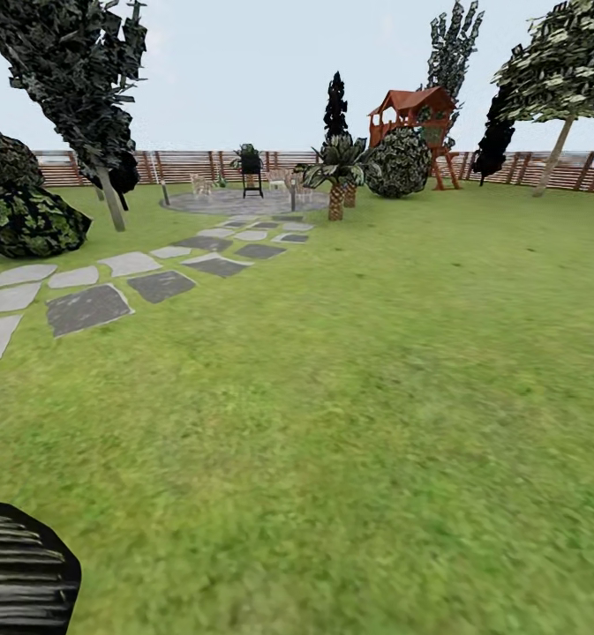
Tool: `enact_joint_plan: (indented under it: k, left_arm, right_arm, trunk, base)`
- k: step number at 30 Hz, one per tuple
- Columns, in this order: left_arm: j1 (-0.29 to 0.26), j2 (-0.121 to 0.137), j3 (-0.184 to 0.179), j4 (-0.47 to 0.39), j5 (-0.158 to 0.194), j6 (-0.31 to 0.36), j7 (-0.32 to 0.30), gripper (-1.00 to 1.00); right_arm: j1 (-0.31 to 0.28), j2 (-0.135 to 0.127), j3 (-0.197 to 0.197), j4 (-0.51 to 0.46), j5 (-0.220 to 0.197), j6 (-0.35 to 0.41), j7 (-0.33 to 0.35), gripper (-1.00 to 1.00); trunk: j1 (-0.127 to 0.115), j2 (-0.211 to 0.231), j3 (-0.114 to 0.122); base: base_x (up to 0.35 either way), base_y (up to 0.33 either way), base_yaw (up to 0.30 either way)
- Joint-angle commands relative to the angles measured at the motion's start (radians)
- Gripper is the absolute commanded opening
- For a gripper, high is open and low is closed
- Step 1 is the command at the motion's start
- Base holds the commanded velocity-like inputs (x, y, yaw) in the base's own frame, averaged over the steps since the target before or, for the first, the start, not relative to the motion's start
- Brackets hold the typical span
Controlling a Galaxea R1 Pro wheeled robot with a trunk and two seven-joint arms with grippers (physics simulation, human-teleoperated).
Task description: Take the three Easter eggs out of the wicker basket on the lawn in the garden, then place them on the lawn next to a single tree (choose any tree) so that all three eggs are next to the same tree and none are left in the basket.
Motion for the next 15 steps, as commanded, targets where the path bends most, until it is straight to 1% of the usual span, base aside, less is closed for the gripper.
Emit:
enact_joint_plan:
  k: [1,3,7,15]
  left_arm:
    - [0.001,0.0,0.0,-0.002,0.001,-0.001,0.0,1.0]
    - [0.001,0.0,0.0,-0.002,0.001,-0.001,0.0,1.0]
    - [0.001,0.0,0.0,-0.002,0.001,-0.001,0.0,1.0]
    - [0.001,0.0,0.0,-0.002,0.001,-0.001,-0.002,1.0]
  right_arm:
    - [-0.001,0.0,-0.003,0.001,0.009,-0.003,-0.001,1.0]
    - [-0.001,-0.001,-0.004,0.0,0.007,-0.003,-0.001,1.0]
    - [-0.001,-0.002,-0.006,-0.001,0.004,-0.003,-0.003,1.0]
    - [-0.001,-0.004,-0.002,0.001,0.007,-0.003,-0.003,1.0]
  trunk:
    - [0.001,0.0,-0.001]
    - [0.001,0.0,-0.001]
    - [0.001,0.0,-0.001]
    - [0.001,0.0,-0.001]
  base:
    - [0.339,0.0,0.006]
    - [0.339,0.0,0.069]
    - [0.339,0.0,0.177]
    - [0.339,0.0,0.017]
